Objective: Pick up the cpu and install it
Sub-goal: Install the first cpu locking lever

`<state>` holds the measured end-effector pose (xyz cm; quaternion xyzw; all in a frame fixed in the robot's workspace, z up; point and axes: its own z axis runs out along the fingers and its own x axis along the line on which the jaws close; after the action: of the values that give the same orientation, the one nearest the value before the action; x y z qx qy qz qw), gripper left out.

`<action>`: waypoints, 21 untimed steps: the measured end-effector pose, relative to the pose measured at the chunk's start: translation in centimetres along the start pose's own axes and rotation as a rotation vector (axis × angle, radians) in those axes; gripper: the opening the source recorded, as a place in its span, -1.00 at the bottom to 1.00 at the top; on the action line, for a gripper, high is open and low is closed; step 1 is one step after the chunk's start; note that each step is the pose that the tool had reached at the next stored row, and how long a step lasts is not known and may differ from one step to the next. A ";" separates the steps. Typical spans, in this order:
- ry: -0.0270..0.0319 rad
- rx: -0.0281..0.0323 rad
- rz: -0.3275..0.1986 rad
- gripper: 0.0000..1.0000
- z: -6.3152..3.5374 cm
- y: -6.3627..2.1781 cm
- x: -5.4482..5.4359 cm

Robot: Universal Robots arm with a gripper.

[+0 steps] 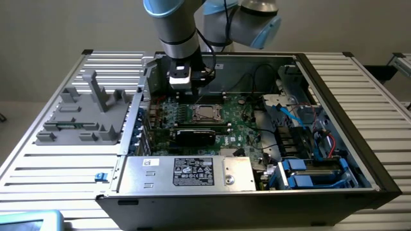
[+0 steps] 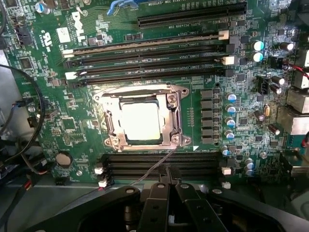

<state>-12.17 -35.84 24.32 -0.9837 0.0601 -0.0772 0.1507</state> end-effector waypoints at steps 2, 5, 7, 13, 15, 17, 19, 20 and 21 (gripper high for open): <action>0.0026 0.0029 0.010 -0.79 0.12 0.04 -0.1; 0.0070 0.0016 0.024 -0.79 0.27 0.11 -0.2; 0.0081 0.0015 0.029 -0.79 0.35 0.18 -0.4; 0.0090 0.0106 0.037 -0.79 0.69 0.31 -0.6; 0.0090 0.0107 0.037 -0.79 0.71 0.31 -0.7; 0.0090 0.0120 0.037 -0.79 0.95 0.36 -0.7; 0.0087 0.0128 0.037 -0.79 1.34 0.24 -0.8; 0.0088 0.0133 0.038 -0.79 1.57 0.13 -0.9; 0.0089 0.0144 0.038 -0.79 1.76 0.04 -0.9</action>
<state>-12.79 -35.24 22.53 -0.9809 0.0789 -0.0791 0.1590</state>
